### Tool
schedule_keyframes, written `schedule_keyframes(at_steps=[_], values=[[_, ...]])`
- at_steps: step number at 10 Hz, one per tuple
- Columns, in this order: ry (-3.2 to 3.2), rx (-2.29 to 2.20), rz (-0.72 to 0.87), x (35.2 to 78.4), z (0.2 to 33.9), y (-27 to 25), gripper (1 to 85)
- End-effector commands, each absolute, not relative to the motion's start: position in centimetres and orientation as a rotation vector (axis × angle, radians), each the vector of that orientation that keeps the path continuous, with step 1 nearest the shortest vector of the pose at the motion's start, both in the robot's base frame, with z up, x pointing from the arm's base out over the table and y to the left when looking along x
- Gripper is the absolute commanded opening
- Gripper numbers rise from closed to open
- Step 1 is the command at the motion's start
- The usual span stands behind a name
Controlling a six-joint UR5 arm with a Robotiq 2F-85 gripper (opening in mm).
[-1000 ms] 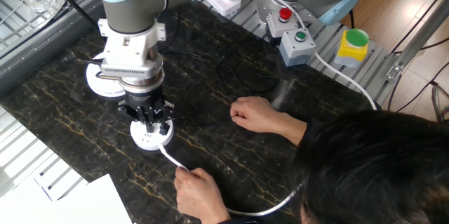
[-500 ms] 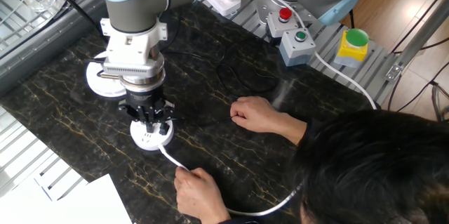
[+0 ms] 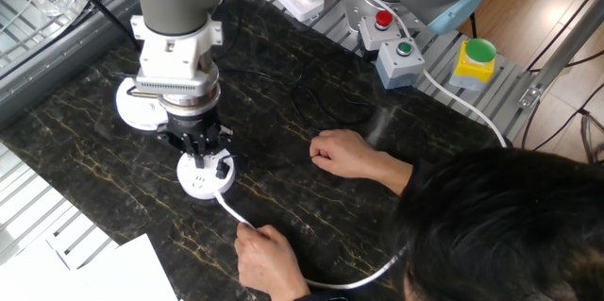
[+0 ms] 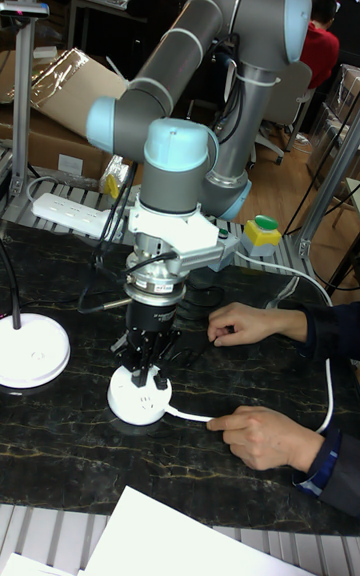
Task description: Plug in the power cord of the desk lamp, turn on the socket, and light up the desk lamp
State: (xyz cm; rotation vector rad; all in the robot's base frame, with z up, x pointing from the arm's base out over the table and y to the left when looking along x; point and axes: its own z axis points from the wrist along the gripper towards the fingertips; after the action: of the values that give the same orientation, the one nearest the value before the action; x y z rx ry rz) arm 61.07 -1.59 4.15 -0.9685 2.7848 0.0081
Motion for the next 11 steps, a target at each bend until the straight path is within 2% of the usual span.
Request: schedule_keyframes(at_steps=[1,2,3,6,8,9,10,11], values=[[2.766,-1.072,-0.145,62.2,6.3,-4.0,1.3],[2.717,-1.242,-0.34,63.4,8.1,-6.7,1.3],[2.707,-1.345,-0.427,63.4,9.3,-7.9,1.3],[2.65,-1.437,-0.536,64.5,10.0,-9.4,1.3],[2.529,-1.618,-0.684,66.3,10.9,-10.8,1.3],[2.583,-1.615,-0.629,65.2,10.7,-10.3,1.3],[2.697,-1.574,-0.496,62.8,10.7,-8.8,1.3],[2.742,-1.522,-0.426,62.3,11.7,-7.1,1.3]])
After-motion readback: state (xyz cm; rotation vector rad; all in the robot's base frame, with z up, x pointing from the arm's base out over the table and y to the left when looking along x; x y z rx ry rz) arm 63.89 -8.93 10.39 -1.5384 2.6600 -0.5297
